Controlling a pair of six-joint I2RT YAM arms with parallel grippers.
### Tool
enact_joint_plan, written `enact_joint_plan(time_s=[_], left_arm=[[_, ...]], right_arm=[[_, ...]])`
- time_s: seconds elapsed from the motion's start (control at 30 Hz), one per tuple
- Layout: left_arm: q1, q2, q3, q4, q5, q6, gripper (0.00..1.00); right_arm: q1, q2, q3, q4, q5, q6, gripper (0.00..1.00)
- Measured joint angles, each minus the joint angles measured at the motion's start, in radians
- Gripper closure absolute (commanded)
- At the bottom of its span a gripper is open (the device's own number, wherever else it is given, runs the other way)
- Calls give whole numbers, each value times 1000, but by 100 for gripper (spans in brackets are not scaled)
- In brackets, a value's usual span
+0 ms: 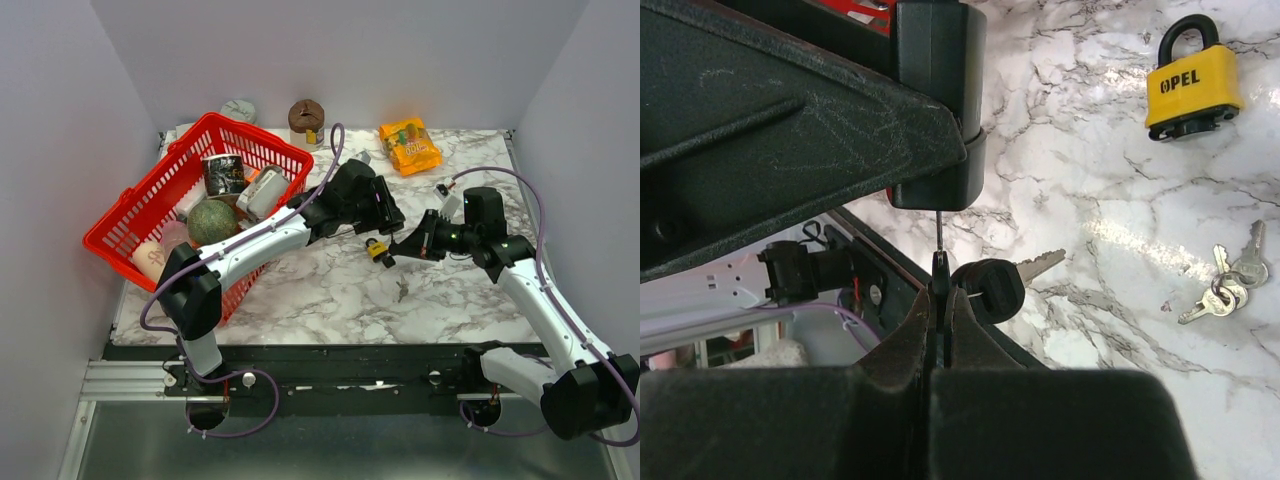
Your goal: Unlock with the key
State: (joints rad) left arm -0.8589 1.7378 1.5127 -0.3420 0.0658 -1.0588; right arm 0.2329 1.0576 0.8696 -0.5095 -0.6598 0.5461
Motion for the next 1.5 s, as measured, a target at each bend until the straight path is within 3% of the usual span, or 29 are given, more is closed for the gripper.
enact_joint_plan(time_s=[1.5], left_arm=[[-14,-3,-23,47,-14,5,100]], right_arm=[[1,-72,-42,25,94,10,99]])
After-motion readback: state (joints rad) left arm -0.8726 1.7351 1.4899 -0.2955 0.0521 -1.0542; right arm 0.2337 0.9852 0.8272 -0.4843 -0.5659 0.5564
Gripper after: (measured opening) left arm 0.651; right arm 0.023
